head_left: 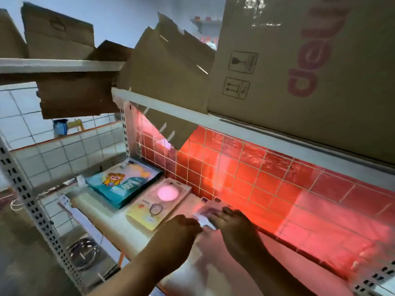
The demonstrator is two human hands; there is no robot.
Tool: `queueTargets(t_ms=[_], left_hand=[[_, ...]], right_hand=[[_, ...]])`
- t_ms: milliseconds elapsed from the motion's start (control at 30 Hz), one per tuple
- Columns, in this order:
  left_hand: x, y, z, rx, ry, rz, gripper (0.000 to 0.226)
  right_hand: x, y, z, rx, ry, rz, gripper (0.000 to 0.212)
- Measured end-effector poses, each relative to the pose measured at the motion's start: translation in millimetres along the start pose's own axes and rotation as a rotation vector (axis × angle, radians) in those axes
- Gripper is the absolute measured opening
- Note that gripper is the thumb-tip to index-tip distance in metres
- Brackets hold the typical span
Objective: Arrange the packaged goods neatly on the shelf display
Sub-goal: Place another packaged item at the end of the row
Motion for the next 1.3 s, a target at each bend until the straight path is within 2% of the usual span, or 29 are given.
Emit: queueTargets(t_ms=[33, 67, 100, 133, 200, 267, 300, 367, 400, 500, 633, 733, 833, 1300], left_hand=[[9, -1, -10, 0.003, -0.027, 0.015, 0.034], [21, 0, -21, -0.006, -0.091, 0.013, 0.032], [26, 3, -27, -0.027, -0.09, 0.019, 0.031], [28, 8, -29, 0.023, -0.115, 0.039, 0.028], [42, 13, -34, 0.044, -0.178, 0.03, 0.027], [53, 17, -41, 0.046, -0.187, 0.017, 0.023], [58, 19, -44, 0.047, -0.178, -0.007, 0.02], [64, 20, -50, 0.012, -0.189, -0.014, 0.017], [66, 21, -52, 0.023, -0.188, 0.009, 0.016], [73, 24, -56, 0.003, -0.211, 0.056, 0.014], [80, 20, -51, 0.039, -0.193, 0.083, 0.02], [82, 13, -47, 0.06, -0.171, 0.099, 0.027], [83, 11, -52, 0.006, -0.177, 0.114, 0.031], [77, 10, -45, 0.054, -0.168, 0.16, 0.017]], right_hand=[[-57, -6, -13, -0.008, -0.062, 0.068, 0.043], [-89, -1, -23, 0.019, 0.042, 0.066, 0.049], [-153, 8, -49, 0.043, 0.18, 0.113, 0.054], [-189, 9, -45, 0.107, 0.172, 0.128, 0.055], [-220, 6, -54, 0.189, 0.169, 0.125, 0.049], [-194, 11, -50, 0.272, 0.156, 0.115, 0.037], [-176, 12, -51, 0.266, 0.188, 0.035, 0.034], [-171, 20, -54, 0.196, 0.046, 0.032, 0.038], [-166, 22, -47, 0.235, -0.026, -0.009, 0.04], [-153, 25, -42, 0.321, 0.039, -0.09, 0.047], [-145, 26, -40, 0.312, 0.114, -0.066, 0.049], [-138, 13, -35, 0.384, 0.266, -0.068, 0.056], [-137, 0, -31, 0.424, 0.367, 0.008, 0.058], [-135, -5, -32, 0.374, 0.318, 0.041, 0.054]])
Point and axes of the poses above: each hand's wrist, its own y-axis towards the middle knuckle, its own x-axis out of the palm, z = x × y, the point moved 8 cm from there along y, towards the middle knuckle, and after that the axes turned 4 degrees about z, right-handed, at the moved point
